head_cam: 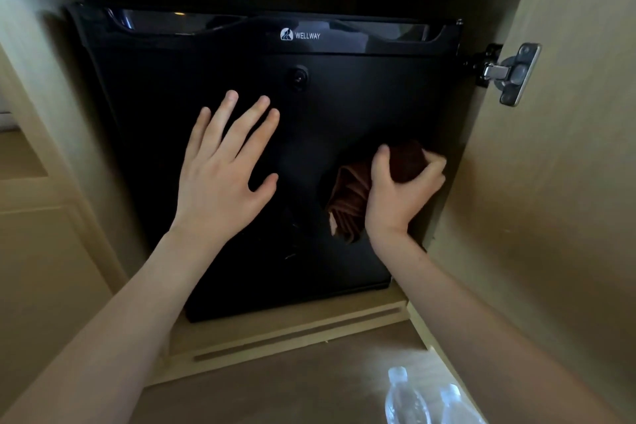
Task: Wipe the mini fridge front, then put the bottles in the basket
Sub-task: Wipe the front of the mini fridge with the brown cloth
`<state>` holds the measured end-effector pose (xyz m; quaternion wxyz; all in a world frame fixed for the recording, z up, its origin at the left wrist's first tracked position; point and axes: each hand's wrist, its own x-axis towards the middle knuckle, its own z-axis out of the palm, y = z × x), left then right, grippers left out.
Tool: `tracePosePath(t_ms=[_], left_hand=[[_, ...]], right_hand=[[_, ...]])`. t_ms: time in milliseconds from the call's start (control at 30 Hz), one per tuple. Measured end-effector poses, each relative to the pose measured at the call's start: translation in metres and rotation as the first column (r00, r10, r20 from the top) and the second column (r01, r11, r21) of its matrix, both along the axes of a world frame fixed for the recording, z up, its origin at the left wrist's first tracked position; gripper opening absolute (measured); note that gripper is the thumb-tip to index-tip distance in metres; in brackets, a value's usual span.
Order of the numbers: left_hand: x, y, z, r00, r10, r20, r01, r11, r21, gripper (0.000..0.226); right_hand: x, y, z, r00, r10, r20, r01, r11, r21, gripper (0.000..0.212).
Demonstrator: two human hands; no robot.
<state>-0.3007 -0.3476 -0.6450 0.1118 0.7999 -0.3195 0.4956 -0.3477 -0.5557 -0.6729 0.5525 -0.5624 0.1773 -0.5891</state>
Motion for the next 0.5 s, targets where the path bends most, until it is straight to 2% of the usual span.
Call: tracePosePath(t_ms=[133,233,300,433,500], left_hand=[[0.0,0.001,-0.004,1.0,-0.005,-0.005,0.005,1.0,-0.01,0.077],[-0.001,0.001,-0.003,1.0,-0.002,0.0,0.002,1.0,-0.009,0.077],[-0.001,0.001,-0.003,1.0,-0.009,0.008,0.009,1.0,-0.003,0.076],[0.0,0.002,-0.004,1.0,-0.005,0.0,0.005,1.0,-0.005,0.076],[0.0,0.001,-0.004,1.0,-0.003,0.0,0.003,1.0,-0.007,0.076]], right_hand=[[-0.017,0.001,-0.074,0.981,0.009,-0.194,0.014,0.993,0.114,0.043],[-0.019,0.007,-0.098,0.962,0.041,-0.27,0.035,0.962,0.272,0.044],[-0.013,0.01,-0.085,0.972,0.044,-0.23,0.028,0.953,0.301,0.041],[-0.002,0.012,-0.016,0.999,0.028,-0.042,-0.022,0.99,0.142,0.038],[0.005,0.015,0.009,1.0,-0.003,0.031,-0.002,0.988,0.153,0.037]])
